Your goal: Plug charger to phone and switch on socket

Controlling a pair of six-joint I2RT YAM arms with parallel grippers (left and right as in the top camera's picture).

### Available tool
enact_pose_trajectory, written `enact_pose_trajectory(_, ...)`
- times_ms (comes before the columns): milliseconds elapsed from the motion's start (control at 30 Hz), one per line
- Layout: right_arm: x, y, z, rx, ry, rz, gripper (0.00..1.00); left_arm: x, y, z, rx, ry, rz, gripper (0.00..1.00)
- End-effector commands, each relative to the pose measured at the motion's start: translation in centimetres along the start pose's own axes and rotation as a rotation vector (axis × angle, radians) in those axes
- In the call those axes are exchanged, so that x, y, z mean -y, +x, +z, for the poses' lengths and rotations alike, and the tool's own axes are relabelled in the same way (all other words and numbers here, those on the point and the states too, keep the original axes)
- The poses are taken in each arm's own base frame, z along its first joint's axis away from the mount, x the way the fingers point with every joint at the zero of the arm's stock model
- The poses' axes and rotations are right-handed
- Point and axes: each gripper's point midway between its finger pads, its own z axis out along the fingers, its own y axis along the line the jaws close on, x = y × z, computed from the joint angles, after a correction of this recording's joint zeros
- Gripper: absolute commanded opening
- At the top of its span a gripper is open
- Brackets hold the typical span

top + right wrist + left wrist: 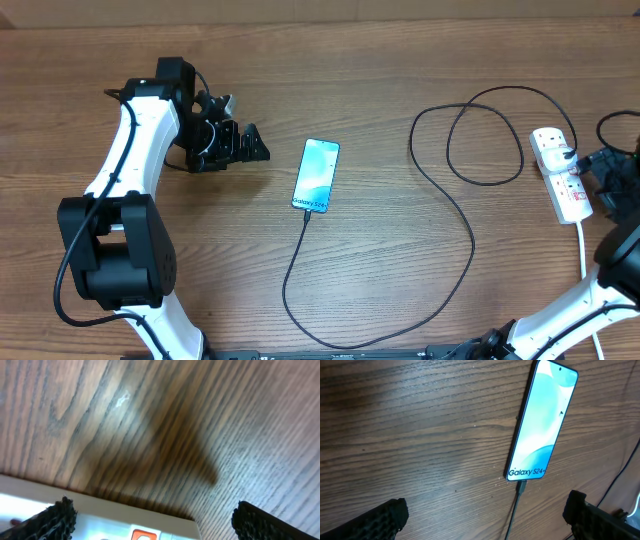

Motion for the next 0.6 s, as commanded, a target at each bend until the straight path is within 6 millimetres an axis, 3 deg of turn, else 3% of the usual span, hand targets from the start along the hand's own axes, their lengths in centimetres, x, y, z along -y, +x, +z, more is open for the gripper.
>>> enact_pose_trajectory(0,-1.9,-0.4,-2.2,0.011,-0.164,-0.077,1.00,0.4,-0.1,-0.7,0.021,-0.002,0.010,1.00)
enact_pose_trajectory(100,-3.2,0.0,-2.5,-0.011,-0.256,-0.133,1.00,0.4,-0.1,-0.7,0.021,-0.002,0.010,1.00)
enact_pose_trajectory(333,-1.7,-0.3,-2.1,0.006,-0.167,-0.109,1.00,0.4,-0.1,-0.7,0.021,-0.002,0.010,1.00)
enact_pose_trajectory(567,-1.6,0.0,-1.8,-0.002,-0.157,-0.116,1.00,0.4,-0.1,-0.7,0.021,-0.002,0.010,1.00)
